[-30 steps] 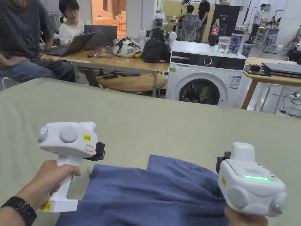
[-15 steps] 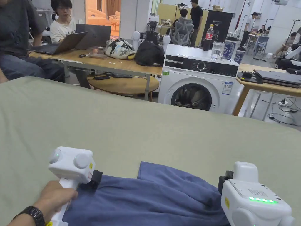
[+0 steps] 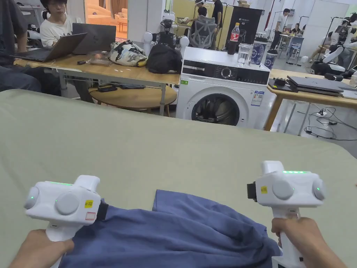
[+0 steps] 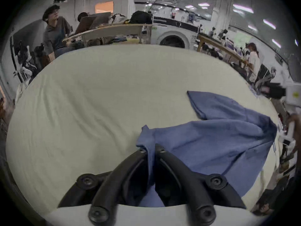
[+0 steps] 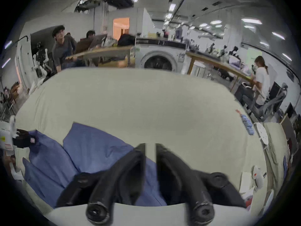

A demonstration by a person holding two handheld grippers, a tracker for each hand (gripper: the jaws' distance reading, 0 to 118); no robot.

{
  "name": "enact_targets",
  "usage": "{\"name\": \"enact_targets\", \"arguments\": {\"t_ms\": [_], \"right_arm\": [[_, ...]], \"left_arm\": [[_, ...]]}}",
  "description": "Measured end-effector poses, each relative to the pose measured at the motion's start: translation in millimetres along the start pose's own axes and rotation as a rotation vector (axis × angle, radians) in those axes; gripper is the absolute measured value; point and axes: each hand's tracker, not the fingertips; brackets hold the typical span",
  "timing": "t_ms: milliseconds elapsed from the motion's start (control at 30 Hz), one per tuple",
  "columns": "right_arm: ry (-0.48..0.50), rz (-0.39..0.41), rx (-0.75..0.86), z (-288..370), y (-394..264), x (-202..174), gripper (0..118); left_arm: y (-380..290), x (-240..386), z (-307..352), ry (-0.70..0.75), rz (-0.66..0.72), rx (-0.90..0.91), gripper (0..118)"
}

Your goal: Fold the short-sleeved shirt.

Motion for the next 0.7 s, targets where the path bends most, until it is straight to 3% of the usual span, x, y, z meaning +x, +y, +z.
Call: {"name": "enact_targets", "arguments": {"t_ms": [67,100,233,400,433,500,533,567,600,700], "right_arm": [[0.044,-0.009,-0.118,-30,5,6,55],[0.038,-0.015,-0.173,-46,5,8,66],[0.066,-0.006,-0.314,-91,-7,9,69],[0.05,0.029,-0.297,-99,-14,2,70],[0.047,0.034,-0.289,-95,-15,1,68],[0.058,0.048,-0.253,-88,-22,-4,41],[0.059,0.076,-0.24,-87,-23,-6,15],[0.049,0.107,-0.214,-84,-24,-8,0],[0.019,0.137,-0.203,-80,-26,-10,0],[0.033,0.07,-0.137,-62,-26,-6,0]], "left_arm": [[-1,-3,8,-0.002,0.032,0.01,0],[-2,-5,12,-0.002,0.056,0.023,0],[-4,-6,17,0.012,0.04,0.047,0],[-8,-4,14,0.011,0.036,0.015,0],[-8,0,13,0.016,0.032,0.013,0],[-9,1,10,0.011,0.039,-0.004,0],[-9,2,8,0.014,0.036,-0.006,0],[-9,4,6,0.017,0.035,-0.008,0],[-9,4,5,0.017,0.04,-0.014,0],[-8,2,8,0.021,0.05,-0.003,0]]}}
